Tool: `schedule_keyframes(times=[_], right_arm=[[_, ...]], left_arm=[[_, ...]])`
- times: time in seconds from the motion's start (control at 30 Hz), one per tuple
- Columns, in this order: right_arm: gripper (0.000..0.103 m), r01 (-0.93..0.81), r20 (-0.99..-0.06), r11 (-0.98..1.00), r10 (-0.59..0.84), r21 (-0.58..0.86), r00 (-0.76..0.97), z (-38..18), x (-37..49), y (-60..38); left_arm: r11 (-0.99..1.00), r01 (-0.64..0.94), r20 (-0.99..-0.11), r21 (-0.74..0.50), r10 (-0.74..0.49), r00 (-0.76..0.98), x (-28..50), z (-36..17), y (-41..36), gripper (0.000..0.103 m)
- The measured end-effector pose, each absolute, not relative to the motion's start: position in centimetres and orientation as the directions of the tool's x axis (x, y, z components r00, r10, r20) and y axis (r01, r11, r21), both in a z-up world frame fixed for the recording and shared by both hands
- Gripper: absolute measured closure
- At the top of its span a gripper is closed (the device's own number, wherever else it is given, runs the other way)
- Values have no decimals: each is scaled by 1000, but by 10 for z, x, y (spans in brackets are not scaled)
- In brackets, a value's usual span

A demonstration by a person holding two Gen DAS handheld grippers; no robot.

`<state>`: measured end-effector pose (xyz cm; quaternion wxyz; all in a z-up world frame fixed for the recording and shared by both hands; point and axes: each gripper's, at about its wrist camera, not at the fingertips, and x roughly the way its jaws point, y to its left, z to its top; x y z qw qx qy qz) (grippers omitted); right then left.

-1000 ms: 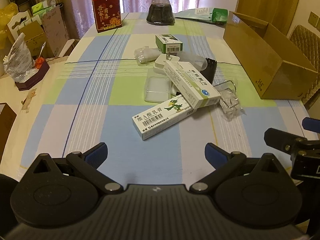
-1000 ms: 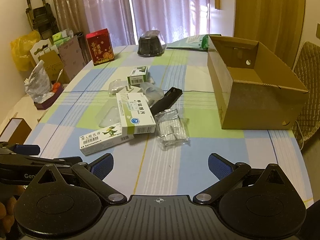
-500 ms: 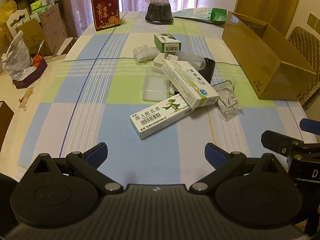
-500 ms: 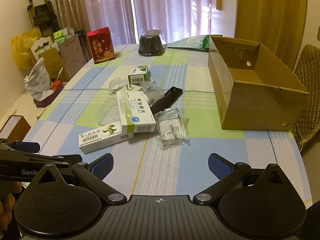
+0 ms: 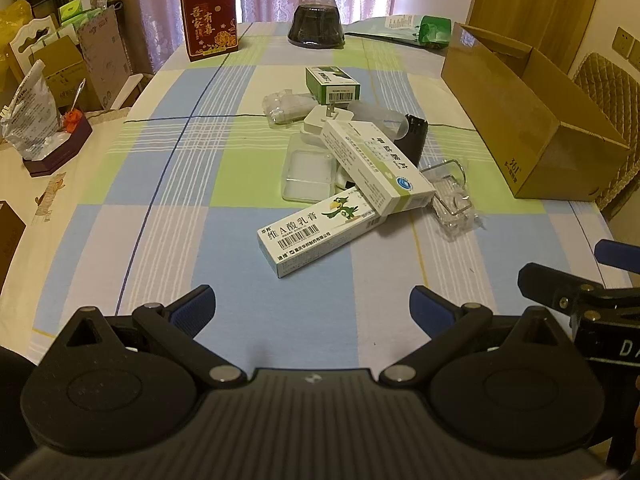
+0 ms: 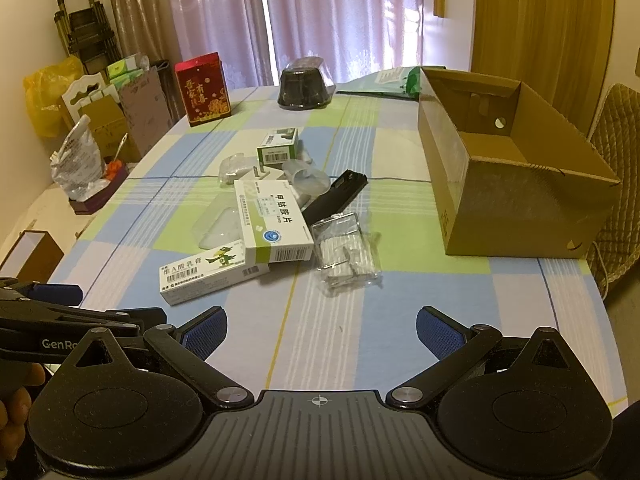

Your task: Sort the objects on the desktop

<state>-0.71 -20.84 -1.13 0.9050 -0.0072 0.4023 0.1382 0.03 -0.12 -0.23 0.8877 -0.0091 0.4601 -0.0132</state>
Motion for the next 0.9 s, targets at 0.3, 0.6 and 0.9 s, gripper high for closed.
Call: schedule_keyframes(times=[0.3, 0.6, 0.9], right_arm=[[0, -251, -734, 963, 243, 101, 635, -13, -7, -210], [0, -251, -735, 963, 242, 102, 633, -13, -6, -209], [0, -249, -740, 963, 241, 102, 628, -14, -7, -210]], left_arm=[[999, 15, -820, -31, -34, 571, 0, -4, -4, 1], [999, 17, -822, -37, -40, 568, 0, -4, -4, 1], [999, 20, -825, -36, -41, 564, 0, -5, -5, 1]])
